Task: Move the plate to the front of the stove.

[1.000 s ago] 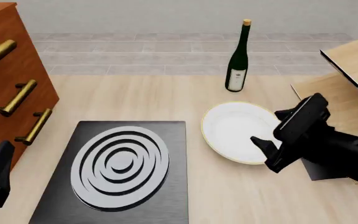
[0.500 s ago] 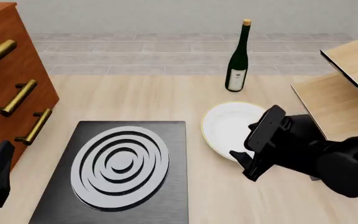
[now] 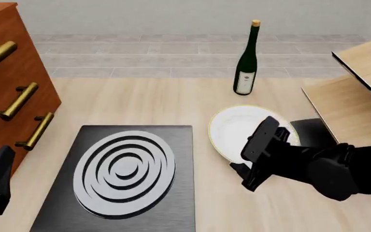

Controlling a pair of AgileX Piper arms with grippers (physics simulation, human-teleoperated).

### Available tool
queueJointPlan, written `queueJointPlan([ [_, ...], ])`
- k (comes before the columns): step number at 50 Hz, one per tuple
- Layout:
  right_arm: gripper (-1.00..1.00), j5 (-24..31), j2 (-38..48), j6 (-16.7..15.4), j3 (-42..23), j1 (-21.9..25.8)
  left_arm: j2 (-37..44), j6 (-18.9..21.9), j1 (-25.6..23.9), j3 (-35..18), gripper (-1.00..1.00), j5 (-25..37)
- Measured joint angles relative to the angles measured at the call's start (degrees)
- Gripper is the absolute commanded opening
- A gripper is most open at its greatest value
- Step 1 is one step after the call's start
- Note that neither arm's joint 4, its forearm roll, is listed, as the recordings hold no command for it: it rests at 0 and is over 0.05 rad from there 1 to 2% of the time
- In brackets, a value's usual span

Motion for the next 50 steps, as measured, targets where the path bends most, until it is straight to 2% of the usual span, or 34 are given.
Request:
queueJointPlan([
  [46,1.0,-9.3,11.3,-0.7,1.2,-2.0,0.0,0.0,0.0,0.0,1.0,0.0],
  [50,1.0,-9.9,11.6,0.3,1.4,-2.2,0.0,0.0,0.0,0.0,1.0,0.0],
])
